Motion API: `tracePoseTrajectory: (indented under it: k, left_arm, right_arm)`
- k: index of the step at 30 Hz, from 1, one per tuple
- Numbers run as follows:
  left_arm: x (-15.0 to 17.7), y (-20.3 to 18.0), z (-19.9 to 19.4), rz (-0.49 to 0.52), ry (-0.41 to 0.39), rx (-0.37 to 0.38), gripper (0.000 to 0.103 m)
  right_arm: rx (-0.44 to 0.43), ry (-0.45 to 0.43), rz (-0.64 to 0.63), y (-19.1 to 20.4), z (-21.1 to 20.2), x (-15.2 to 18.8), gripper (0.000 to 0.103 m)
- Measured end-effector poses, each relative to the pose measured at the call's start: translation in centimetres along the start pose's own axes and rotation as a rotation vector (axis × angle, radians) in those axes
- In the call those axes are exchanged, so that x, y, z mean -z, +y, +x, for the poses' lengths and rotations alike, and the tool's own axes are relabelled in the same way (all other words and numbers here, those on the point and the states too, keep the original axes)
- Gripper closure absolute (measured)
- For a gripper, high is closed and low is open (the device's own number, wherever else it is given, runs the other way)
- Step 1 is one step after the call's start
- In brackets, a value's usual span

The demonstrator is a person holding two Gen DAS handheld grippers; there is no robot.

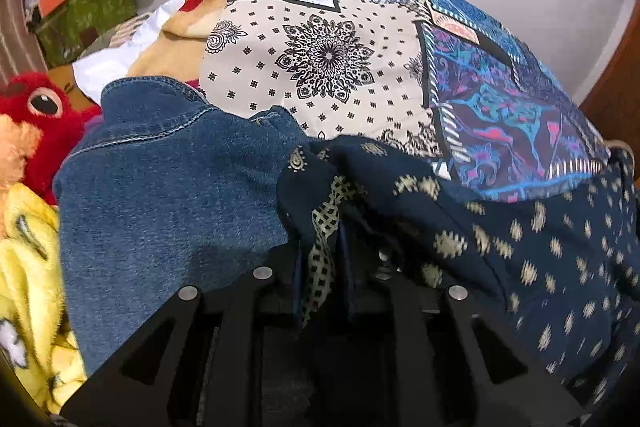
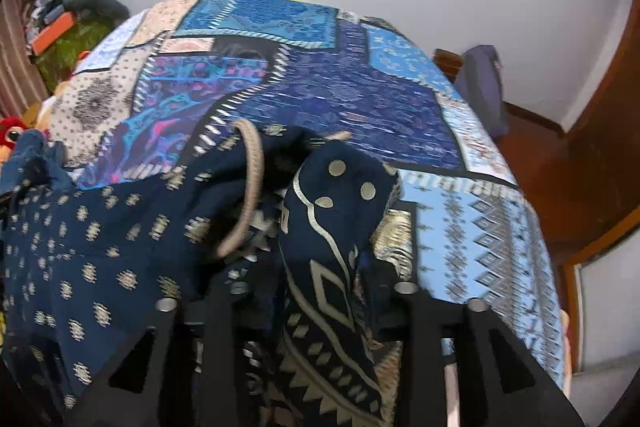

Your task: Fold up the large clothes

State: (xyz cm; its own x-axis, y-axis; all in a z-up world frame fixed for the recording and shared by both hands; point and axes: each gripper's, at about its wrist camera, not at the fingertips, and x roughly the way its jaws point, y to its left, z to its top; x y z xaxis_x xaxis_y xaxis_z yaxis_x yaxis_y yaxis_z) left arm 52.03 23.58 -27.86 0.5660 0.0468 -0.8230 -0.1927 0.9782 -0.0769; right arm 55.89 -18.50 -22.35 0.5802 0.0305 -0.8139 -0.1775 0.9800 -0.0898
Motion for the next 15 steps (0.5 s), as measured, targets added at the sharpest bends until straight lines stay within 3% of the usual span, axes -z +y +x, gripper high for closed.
tracePoseTrajectory:
  k: [2,6,9,15]
  left_arm:
    - [0.5,-0.3,-0.6,0.04,0.0,-0.008,0.084]
    - [1.8,-1.1,-2.5,0.104,-0.008,-0.041,0.084]
    - [2.6,-1.6,-4.4,0.128,-0.015,-0.056,0.084]
    - [4.2,-3.0,-10.0,0.156,-0.046,-0.017,0.083]
  right_arm:
    - [0.025,0.008,0.006,-1.0,-0.3,0.6,0.021]
    - [-0.08,0.039,0.063,-2.7,-2.1,2.1,0.021]
    - [-0.065,0.026,0.043,-2.6,-4.8,3.3,0.021]
    - [-0.073,-0.054,-0.029,-1.2,-12.6,5.8,0.021]
